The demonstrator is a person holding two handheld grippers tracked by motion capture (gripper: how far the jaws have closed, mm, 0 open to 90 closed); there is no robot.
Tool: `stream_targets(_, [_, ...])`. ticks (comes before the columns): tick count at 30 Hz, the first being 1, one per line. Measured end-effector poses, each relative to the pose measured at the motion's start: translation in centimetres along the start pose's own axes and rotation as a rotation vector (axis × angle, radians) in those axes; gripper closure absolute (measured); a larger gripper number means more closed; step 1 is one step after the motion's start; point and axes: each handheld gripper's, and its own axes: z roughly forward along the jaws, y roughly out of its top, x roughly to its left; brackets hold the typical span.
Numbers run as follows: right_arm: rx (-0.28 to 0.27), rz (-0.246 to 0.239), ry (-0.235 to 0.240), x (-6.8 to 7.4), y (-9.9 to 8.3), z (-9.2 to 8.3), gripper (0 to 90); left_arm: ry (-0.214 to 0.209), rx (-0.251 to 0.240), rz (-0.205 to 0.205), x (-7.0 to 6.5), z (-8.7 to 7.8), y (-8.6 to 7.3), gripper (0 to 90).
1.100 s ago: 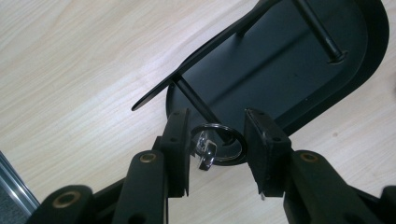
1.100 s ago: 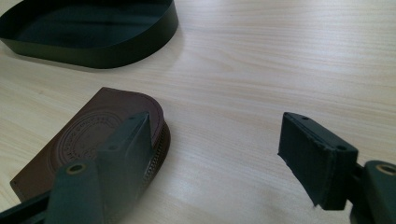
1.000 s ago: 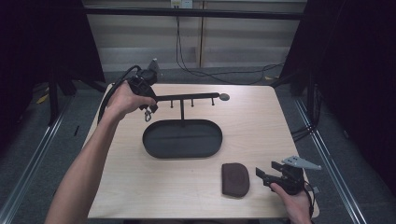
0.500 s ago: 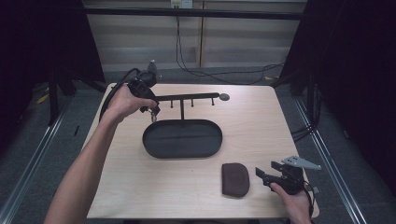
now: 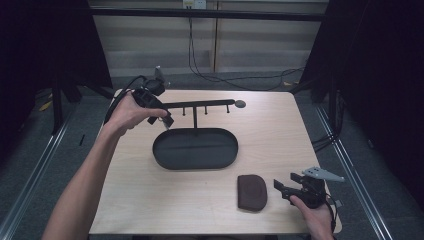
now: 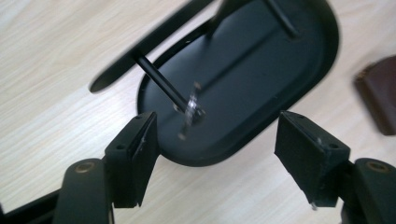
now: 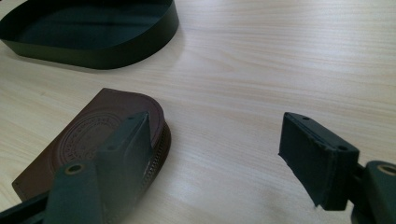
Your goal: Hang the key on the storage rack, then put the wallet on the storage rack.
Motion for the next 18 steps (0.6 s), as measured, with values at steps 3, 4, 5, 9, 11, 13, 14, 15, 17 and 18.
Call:
stream_targets(3, [0.002,-0.003,0.002,0.1,0.0,0.0,24.8,-0.003,-0.019,-0.006,0.0,-0.2,-1.5,29.0])
stream_targets(4, [0.004,-0.003,0.003,0.1,-0.1,0.0,24.8,-0.005,-0.02,-0.005,0.0,-0.2,-1.8,28.9])
stream_targets(5, [0.004,-0.005,0.003,0.1,-0.1,0.0,24.8,-0.007,-0.028,-0.003,0.1,-0.1,-2.2,28.5])
stream_targets(9, [0.005,-0.006,0.001,0.1,-0.1,0.0,24.7,-0.005,-0.035,-0.005,0.4,0.1,-3.5,27.4])
stream_targets(11, [0.007,-0.005,0.004,0.1,0.0,0.1,24.7,-0.017,-0.053,0.006,0.6,0.1,-4.2,26.0])
stream_targets(13, [0.007,-0.005,0.004,0.1,0.0,0.1,24.6,-0.031,-0.086,0.011,0.7,0.3,-5.3,24.2])
stream_targets(14, [0.007,-0.005,0.004,0.1,0.0,0.1,24.6,-0.031,-0.086,0.011,0.7,0.3,-5.3,22.1])
stream_targets(15, [0.007,-0.007,0.005,0.1,0.0,0.1,24.5,-0.04,-0.091,0.01,0.7,0.3,-5.6,22.1])
stream_targets(17, [0.009,-0.003,0.004,0.1,-0.1,0.1,24.5,-0.057,-0.099,0.017,0.9,0.5,-6.3,19.9])
stream_targets(18, [0.008,-0.004,0.005,0.1,-0.1,0.1,24.5,-0.058,-0.102,0.018,1.0,0.7,-6.7,20.2])
